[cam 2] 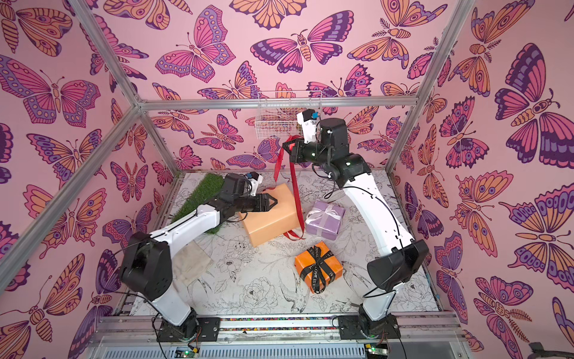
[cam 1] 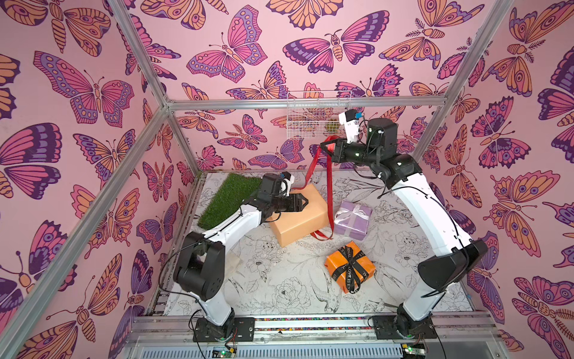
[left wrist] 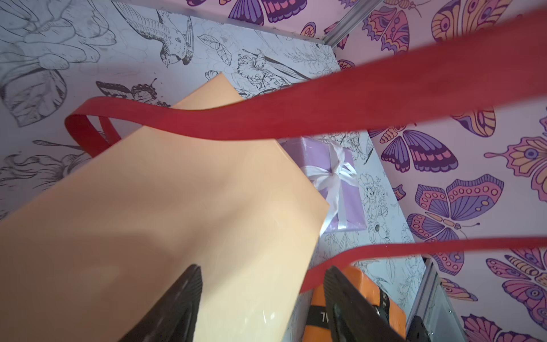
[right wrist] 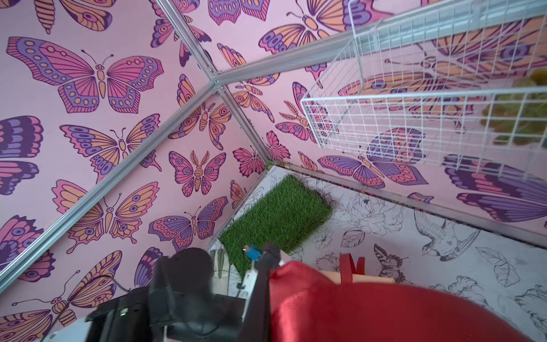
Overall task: Untie the ribbon bows on the gift boxes
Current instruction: Pull the ribbon from the gift box.
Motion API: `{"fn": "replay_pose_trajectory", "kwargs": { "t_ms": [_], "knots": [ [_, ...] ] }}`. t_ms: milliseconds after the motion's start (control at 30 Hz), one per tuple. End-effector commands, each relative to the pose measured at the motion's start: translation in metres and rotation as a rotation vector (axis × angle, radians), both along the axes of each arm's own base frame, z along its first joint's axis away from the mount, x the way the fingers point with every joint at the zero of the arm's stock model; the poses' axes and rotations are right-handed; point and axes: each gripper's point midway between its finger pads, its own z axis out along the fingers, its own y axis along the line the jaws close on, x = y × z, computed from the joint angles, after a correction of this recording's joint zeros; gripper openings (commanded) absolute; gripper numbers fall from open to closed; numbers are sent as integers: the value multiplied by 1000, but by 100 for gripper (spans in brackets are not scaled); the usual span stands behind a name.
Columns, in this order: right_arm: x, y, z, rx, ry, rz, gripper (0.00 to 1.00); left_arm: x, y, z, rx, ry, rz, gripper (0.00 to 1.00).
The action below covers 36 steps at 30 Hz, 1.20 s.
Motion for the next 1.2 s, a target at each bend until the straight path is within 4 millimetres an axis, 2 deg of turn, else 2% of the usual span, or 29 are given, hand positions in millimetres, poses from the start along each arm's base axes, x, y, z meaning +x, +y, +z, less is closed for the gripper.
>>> {"fn": "replay_pose_trajectory", "kwargs": {
  "t_ms": [0,133,167,200,233,300,400,533,633,867,1000,1067,1167],
  "knots": [
    [-11,20,14,21,-35,59,0,-12,7,45,-28,-196,24,67],
    [-15,39,14,-9,-38,69,0,-29,-3,69,-36,-345,9,75],
    [-16,42,15,-17,-41,67,0,-33,-6,72,-31,-371,3,79],
    [-17,46,17,-25,-50,66,0,-37,-11,75,-29,-403,-6,98],
    [-19,50,19,-29,-58,61,0,-41,-15,78,-30,-427,-16,100],
    [-21,56,23,-27,-72,56,0,-44,-21,84,-40,-460,-24,100],
    [-26,64,25,-18,-77,71,0,-36,-21,93,-46,-485,18,100],
    [-33,68,25,-12,-65,83,0,-16,5,96,6,-498,212,100],
    [-34,67,20,-10,-51,81,0,-8,18,96,38,-520,293,100],
    [-40,64,12,2,-31,81,0,15,30,94,94,-554,394,100],
    [-44,58,10,-15,-33,68,0,23,33,91,74,-587,350,99],
    [-48,55,10,-19,-32,70,0,28,31,91,30,-602,295,95],
    [-53,51,8,-20,-25,65,0,35,26,91,-20,-611,208,78]
  ]
}}
